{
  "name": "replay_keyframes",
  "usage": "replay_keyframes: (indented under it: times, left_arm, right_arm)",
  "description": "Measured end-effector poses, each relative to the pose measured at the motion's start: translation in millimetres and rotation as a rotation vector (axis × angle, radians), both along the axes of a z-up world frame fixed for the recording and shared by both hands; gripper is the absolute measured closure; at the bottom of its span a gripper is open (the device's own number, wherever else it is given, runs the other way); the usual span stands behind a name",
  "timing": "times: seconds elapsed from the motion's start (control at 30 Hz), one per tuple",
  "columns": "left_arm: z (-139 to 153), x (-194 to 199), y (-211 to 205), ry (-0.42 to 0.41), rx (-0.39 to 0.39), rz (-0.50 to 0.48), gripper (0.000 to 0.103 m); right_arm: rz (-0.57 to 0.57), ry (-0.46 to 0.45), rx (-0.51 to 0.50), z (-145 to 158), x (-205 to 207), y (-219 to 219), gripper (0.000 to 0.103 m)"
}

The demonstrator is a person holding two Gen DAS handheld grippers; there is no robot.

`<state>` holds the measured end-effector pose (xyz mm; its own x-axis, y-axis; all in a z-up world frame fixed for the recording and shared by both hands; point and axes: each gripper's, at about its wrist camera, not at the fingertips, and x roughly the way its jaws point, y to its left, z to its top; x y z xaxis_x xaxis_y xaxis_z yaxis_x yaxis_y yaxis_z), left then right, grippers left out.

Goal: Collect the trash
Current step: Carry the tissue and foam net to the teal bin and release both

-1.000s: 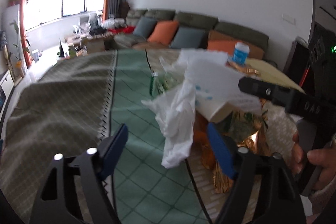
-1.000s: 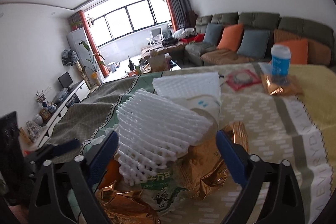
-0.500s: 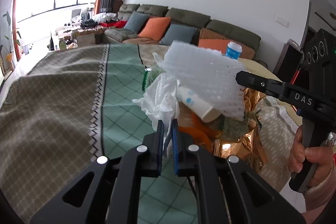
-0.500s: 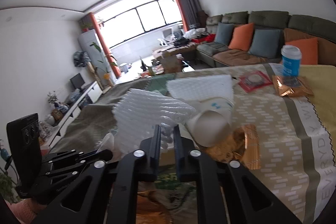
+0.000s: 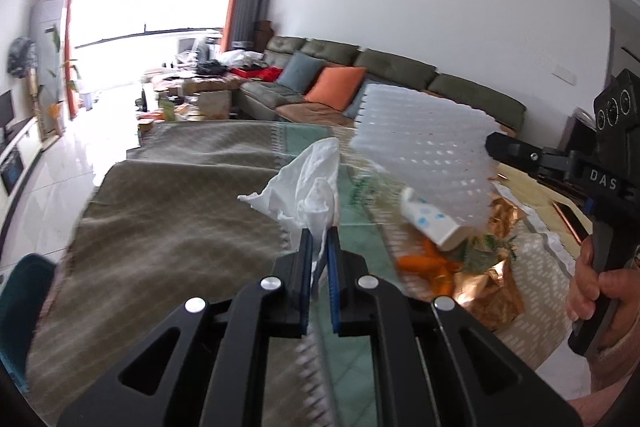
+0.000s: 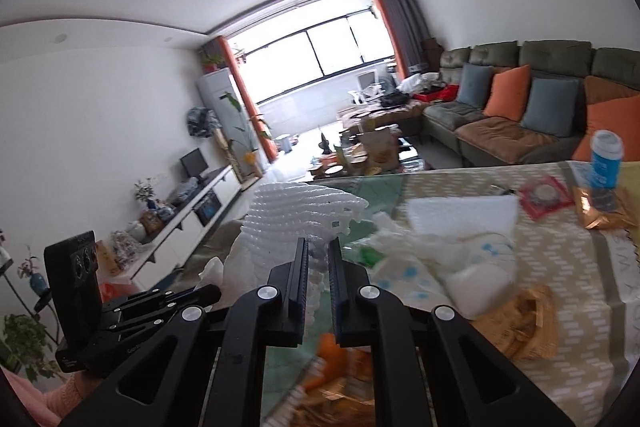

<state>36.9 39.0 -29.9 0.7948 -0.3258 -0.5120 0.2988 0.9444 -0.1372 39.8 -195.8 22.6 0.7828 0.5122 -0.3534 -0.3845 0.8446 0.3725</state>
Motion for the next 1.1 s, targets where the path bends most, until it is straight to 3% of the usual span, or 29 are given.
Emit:
replay_keyframes:
  times: [0.4,0.7,1.1]
  left_arm:
    - [11,-33,114,-0.024,0.008,0.271,0.094]
    - [6,-49,194,0.010,-0.001,0.453,0.094]
    - [-27,-45,258,0.123,-0.056,0.552,0.094]
  right_arm:
    - [0.242,0.009,-0.010,6,24,99,0.093]
    - [0.400,0.055,-0.042,0,55,187,0.093]
    - [0.513,0.085,-0.160,-17,74,270,0.093]
